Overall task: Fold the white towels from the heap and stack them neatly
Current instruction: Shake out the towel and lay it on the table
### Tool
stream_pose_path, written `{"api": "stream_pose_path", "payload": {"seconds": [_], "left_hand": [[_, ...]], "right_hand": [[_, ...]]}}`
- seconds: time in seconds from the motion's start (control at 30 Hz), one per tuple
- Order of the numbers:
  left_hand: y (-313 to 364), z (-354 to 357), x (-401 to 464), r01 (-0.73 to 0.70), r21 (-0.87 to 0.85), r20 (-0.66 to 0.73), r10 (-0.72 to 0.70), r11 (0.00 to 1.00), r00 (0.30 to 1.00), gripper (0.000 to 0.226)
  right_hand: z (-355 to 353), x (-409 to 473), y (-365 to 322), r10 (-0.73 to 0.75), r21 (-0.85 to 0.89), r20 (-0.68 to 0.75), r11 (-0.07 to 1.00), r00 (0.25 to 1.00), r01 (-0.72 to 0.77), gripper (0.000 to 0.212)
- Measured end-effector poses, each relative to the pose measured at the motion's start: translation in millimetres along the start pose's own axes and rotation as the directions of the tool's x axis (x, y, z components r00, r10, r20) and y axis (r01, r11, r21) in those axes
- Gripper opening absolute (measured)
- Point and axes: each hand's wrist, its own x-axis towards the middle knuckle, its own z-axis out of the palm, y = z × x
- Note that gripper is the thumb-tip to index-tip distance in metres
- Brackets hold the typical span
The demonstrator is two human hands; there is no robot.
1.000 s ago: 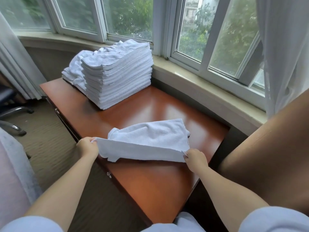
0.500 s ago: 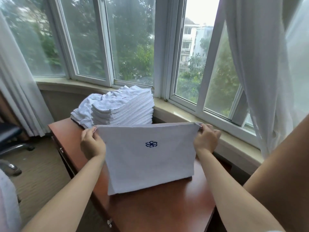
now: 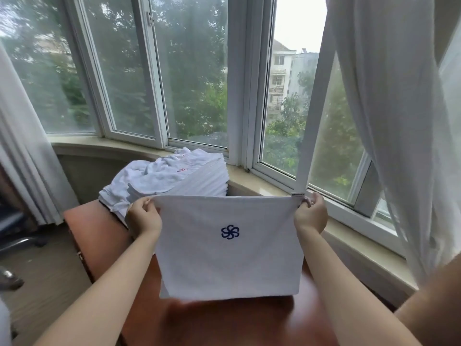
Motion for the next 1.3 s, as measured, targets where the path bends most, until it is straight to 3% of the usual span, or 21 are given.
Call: {"api": "stream_pose_path", "payload": {"seconds": [0.07,0.27,0.37,0.43,0.57,0.77,0.9,1.1,1.23,1.3], "left_hand": [[2,7,10,-0.011,-0.032,-0.011,0.011,0.999,1.0,0.021],[28,4,21,-0.217,-0.239,-0.173,0.178,0.946,0.969,0.02],[-6,-6,-17,-0.067,-0.299,-0.111,0.035,0.952,0.993,0.018],[-45,-14,-55,0.077,-0.237,-0.034,-0.088,0.969,0.996,0.018],[-115,-44,-131,0.22,-0.081,0.053,-0.216,0.972,0.975,0.019],[-161,-76,-188,0.376,0.141,0.222,-0.399,0.916,0.89,0.012],[-161,-66,-189,0.359,0.196,0.318,-0.405,0.913,0.857,0.021],[-149,-32,-178,0.214,0.306,0.337,-0.316,0.928,0.887,0.014],[-155,-20,-177,0.332,0.242,0.142,-0.372,0.912,0.917,0.013],[-164,-20,-175,0.392,0.251,0.155,-0.437,0.885,0.886,0.015]], "right_hand": [[12,9,2,-0.028,0.058,-0.007,0.998,1.0,0.029,0.031],[15,17,-17,-0.195,0.237,-0.155,0.944,0.969,0.228,0.024],[6,3,4,-0.11,0.23,-0.163,0.962,0.98,0.146,0.023],[-3,-15,38,0.009,0.138,-0.123,0.99,0.992,0.008,0.024],[-31,-59,114,0.226,-0.159,-0.044,0.96,0.973,-0.23,0.034],[-58,-90,171,0.397,-0.462,0.082,0.828,0.914,-0.318,0.028],[-42,-93,176,0.412,-0.481,0.251,0.838,0.876,-0.256,0.022],[-15,-87,185,0.404,-0.4,0.266,0.872,0.875,-0.281,0.034],[-1,-92,197,0.361,-0.38,0.329,0.897,0.873,-0.228,0.039],[4,-96,207,0.37,-0.432,0.391,0.882,0.843,-0.187,0.04]]}}
